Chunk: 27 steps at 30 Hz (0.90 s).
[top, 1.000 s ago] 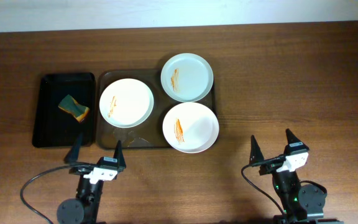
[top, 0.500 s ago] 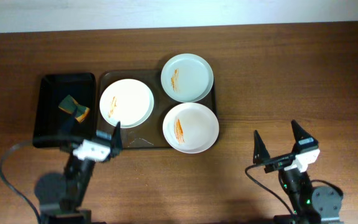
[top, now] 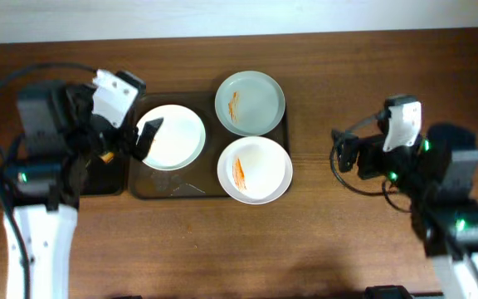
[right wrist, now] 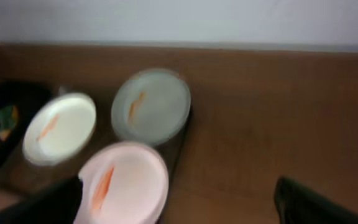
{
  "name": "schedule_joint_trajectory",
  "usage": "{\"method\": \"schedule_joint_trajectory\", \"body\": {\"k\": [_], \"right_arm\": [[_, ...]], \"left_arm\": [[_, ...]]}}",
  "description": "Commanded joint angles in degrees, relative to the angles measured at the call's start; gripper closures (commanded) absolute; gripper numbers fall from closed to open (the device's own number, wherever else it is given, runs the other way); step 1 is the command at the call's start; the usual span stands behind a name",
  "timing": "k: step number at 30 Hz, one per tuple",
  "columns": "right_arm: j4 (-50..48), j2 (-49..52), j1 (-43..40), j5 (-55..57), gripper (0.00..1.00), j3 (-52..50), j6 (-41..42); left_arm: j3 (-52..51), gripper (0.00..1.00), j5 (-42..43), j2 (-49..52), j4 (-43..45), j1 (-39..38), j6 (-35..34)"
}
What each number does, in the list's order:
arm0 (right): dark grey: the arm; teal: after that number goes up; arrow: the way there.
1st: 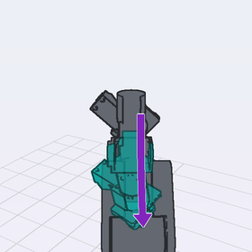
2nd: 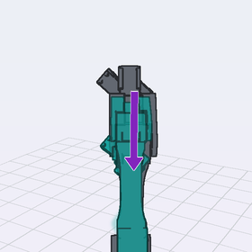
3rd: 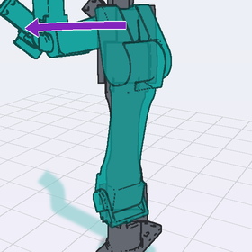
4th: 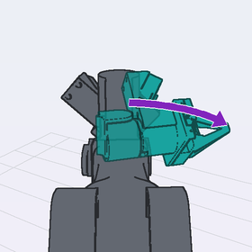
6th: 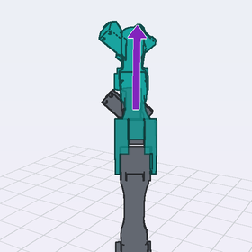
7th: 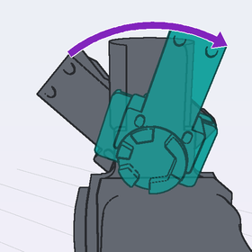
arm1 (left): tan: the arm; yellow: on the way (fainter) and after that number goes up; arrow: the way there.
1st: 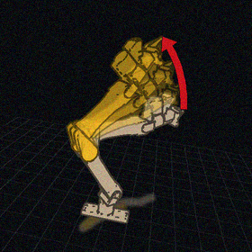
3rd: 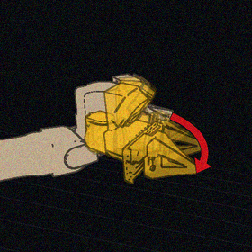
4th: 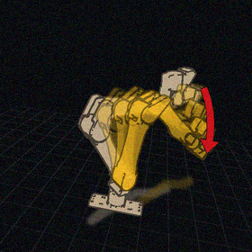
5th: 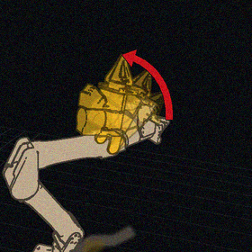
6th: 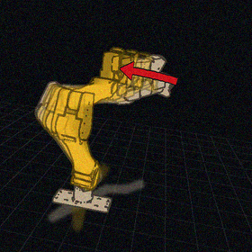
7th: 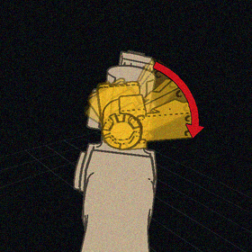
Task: Clean dirty plates on tray and stack at the side
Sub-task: 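Move left gripper to the sponge and right gripper to the top-left white plate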
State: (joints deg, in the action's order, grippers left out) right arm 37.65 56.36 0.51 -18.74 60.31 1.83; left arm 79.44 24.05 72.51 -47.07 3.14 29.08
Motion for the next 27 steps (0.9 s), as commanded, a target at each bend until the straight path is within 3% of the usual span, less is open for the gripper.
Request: {"method": "schedule_joint_trajectory", "body": {"k": [1,8,13,16,19,24,27], "right_arm": [[7.1,10.2,-0.2,-1.2,0.02,10.3,0.5],[3.4,22.1,0.1,-16.2,0.02,12.1,3.1],[1.4,25.1,5.5,-12.2,0.02,12.3,9.9],[4.5,27.6,11.8,-9.3,0.02,16.5,11.2],[10.8,34.2,18.2,-2.3,0.02,26.1,11.4],[16.2,47.6,24.5,1.7,0.02,41.1,12.8],[14.3,52.6,27.0,4.3,0.01,43.1,17.1]], "left_arm": [[7.0,0.01,10.3,6.7,-5.4,0.3,-0.3],[7.0,0.01,15.4,11.2,-9.4,0.3,-0.3],[6.9,0.01,13.0,11.8,-11.1,0.3,-1.0],[7.0,0.01,-4.5,11.9,-8.9,0.3,-20.2],[8.6,0.01,-16.6,11.9,-8.6,0.8,-31.9],[9.6,0.01,-19.8,12.6,-9.7,6.8,-36.9],[9.6,0.01,-19.9,15.2,-12.6,11.1,-37.4]]}}
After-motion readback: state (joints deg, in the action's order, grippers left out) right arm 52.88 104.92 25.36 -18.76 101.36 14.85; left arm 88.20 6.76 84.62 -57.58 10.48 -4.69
